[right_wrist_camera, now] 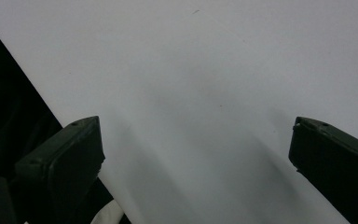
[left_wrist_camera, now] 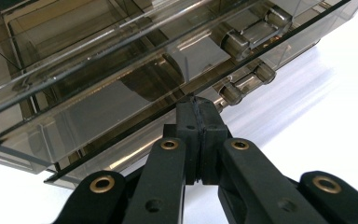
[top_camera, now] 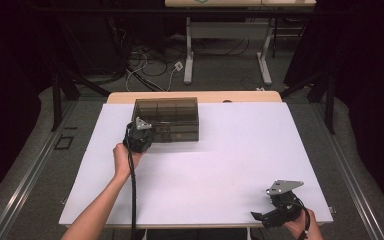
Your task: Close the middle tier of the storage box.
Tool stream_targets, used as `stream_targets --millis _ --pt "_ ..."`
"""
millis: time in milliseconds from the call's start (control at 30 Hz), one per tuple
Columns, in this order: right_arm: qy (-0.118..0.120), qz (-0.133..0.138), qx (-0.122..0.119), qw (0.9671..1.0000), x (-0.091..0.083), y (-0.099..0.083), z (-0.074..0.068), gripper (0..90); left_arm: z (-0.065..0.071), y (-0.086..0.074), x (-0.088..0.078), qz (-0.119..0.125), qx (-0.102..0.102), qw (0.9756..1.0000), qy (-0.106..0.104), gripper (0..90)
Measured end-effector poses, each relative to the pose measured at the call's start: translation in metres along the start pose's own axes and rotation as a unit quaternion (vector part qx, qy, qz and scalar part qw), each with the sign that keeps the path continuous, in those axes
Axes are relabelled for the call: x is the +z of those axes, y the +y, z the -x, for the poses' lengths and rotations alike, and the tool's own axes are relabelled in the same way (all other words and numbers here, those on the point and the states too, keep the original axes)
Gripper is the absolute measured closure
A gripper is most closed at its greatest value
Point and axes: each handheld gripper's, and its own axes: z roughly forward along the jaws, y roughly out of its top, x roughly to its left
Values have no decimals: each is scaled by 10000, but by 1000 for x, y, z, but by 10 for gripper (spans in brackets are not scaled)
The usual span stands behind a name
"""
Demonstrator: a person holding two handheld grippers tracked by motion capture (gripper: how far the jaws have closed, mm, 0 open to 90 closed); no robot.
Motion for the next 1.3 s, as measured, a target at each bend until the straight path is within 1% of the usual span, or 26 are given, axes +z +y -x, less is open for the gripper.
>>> stream_targets --millis 33,67,133,233,267,300,333,367,400,433,467,500,533,600,667,733,767,867,900,933,967,1000,1033,1100,1200,1300 --pt "4 -15 39 10000 0 0 -1 23 0 1 -1 -35 6 10000 -6 895" --pt "29 -35 31 10000 0 0 0 23 -1 2 0 -25 -4 10000 13 894" --pt "11 -1 3 10000 0 0 0 23 -2 4 -1 -105 26 9999 -20 894" --pt "10 -2 1 10000 0 0 0 23 -4 6 0 -76 34 10000 25 895" --pt "17 0 4 10000 0 0 0 23 -4 7 0 -141 54 9999 9 895" --pt "22 3 52 10000 0 0 0 23 -4 7 0 -101 43 9999 32 895" --pt "22 2 48 10000 0 0 0 22 -4 7 0 -127 36 9999 -3 895" --pt "16 -4 10 10000 0 0 0 23 -5 7 1 -122 40 9999 18 895" --pt "25 -5 68 10000 -1 0 -1 23 -5 8 1 -159 53 9999 15 896" --pt "17 50 43 10000 0 0 0 23 -6 8 1 -220 35 9998 -2 896" --pt "4 48 33 10000 -1 0 0 22 -6 8 3 -203 24 9998 31 895" --pt "13 15 3 10000 -1 0 0 22 -6 9 4 -255 41 9997 35 895" --pt "5 67 31 10000 -1 0 0 21 -7 8 5 -242 47 9997 50 894" --pt "-7 67 51 10000 -1 0 -1 21 -8 9 7 -273 4 9996 41 894" --pt "0 67 25 10000 -1 0 0 21 -10 10 9 -278 -44 9996 -21 895" --pt "12 67 17 10000 0 -1 0 22 -10 11 9 -312 -12 9995 -46 894" --pt "18 24 34 10000 -1 0 0 21 -10 12 9 -334 7 9994 -58 893" --pt "64 3 23 10000 -1 0 0 21 -10 14 9 -342 -10 9994 -89 892" --pt "59 -15 72 10000 -1 0 0 21 -10 14 9 -329 -11 9994 -86 890" --pt "26 3 80 10000 -1 0 -1 22 -10 14 7 -342 6 9994 -68 884" --pt "6 51 37 10000 0 0 0 21 -10 15 6 -360 67 9993 -32 879" --pt "-2 57 13 10000 0 0 0 22 -10 15 5 -357 76 9993 -4 873" --pt "-7 52 27 10000 0 0 0 21 -10 15 5 -373 67 9993 -11 871" --pt "-4 23 20 10000 -1 0 0 22 -11 14 5 -330 27 9995 -16 852" --pt "0 31 54 10000 -1 0 0 22 -12 13 5 -386 -50 9991 -143 793" --pt "-6 34 37 10000 -1 0 0 22 -11 11 3 -492 -55 9986 -195 747"
